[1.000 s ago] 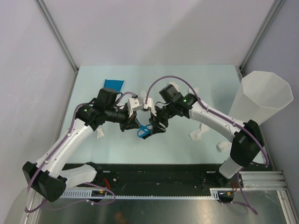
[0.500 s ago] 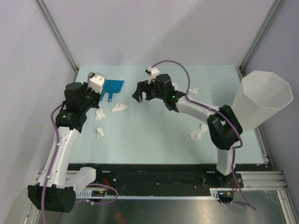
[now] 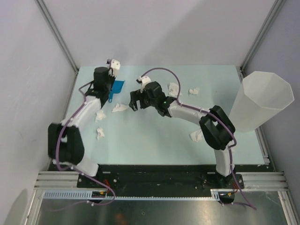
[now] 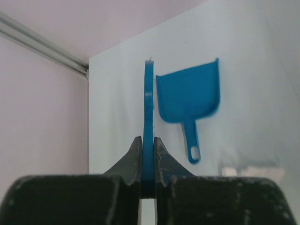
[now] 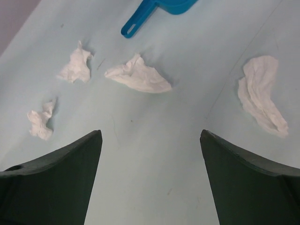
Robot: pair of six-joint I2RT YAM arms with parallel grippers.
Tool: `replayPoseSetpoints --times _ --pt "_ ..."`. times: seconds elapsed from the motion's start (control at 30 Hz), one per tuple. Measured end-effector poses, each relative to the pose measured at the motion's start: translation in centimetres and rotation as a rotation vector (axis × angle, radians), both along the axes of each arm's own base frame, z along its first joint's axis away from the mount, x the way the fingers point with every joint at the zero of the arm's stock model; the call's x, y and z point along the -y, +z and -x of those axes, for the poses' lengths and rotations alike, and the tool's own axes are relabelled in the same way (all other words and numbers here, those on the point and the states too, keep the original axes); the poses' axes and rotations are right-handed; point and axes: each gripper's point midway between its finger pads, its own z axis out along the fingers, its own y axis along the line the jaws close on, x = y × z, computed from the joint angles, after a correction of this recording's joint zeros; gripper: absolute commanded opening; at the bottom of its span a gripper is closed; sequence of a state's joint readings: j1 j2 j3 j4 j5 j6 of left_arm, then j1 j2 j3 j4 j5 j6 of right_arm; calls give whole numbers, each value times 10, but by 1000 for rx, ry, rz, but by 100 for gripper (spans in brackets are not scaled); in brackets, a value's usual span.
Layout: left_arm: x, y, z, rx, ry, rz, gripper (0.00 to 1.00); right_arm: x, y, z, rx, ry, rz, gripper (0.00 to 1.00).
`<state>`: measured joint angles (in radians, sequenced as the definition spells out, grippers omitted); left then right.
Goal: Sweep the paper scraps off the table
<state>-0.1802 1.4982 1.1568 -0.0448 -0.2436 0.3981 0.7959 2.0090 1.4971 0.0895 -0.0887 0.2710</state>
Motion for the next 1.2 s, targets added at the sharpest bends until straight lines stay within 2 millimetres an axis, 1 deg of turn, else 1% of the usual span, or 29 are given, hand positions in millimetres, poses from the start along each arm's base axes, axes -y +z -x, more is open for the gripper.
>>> replayPoseSetpoints --times 0.13,0.2,0.3,0.33,0.43,0.57,0.67,0.77,0.83,0.87,1.0,1.1,1.2 --pt "-4 -22 -41 -28 63 -63 0 6 9 15 48 18 62 91" --pt "-4 -35 -57 -42 68 -75 0 10 15 24 66 32 81 91" --pt "3 -56 -67 -78 36 -75 0 14 21 33 84 51 105 91" --pt "8 -62 -72 -87 15 -68 0 18 21 34 89 54 118 91" --pt "15 -68 -80 -92 -19 -53 0 27 16 39 85 58 156 92" --pt "25 -73 -89 -96 -60 -35 0 47 2 47 71 47 215 92" --pt "31 -84 -97 -111 -88 -24 0 60 -3 52 62 34 254 92" --pt "39 -105 -96 -172 -121 -4 0 68 -1 54 71 23 269 93" --pt "45 -122 -89 -230 -147 16 0 72 2 56 77 15 273 93" --pt "48 -126 -86 -248 -160 28 0 75 5 57 83 9 275 93" --pt "59 -128 -80 -274 -195 83 0 85 19 59 107 -16 269 93" --pt "69 -128 -71 -301 -221 131 0 90 28 60 125 -33 261 94" --pt "86 -127 -56 -329 -258 182 0 98 30 62 131 -49 264 94"
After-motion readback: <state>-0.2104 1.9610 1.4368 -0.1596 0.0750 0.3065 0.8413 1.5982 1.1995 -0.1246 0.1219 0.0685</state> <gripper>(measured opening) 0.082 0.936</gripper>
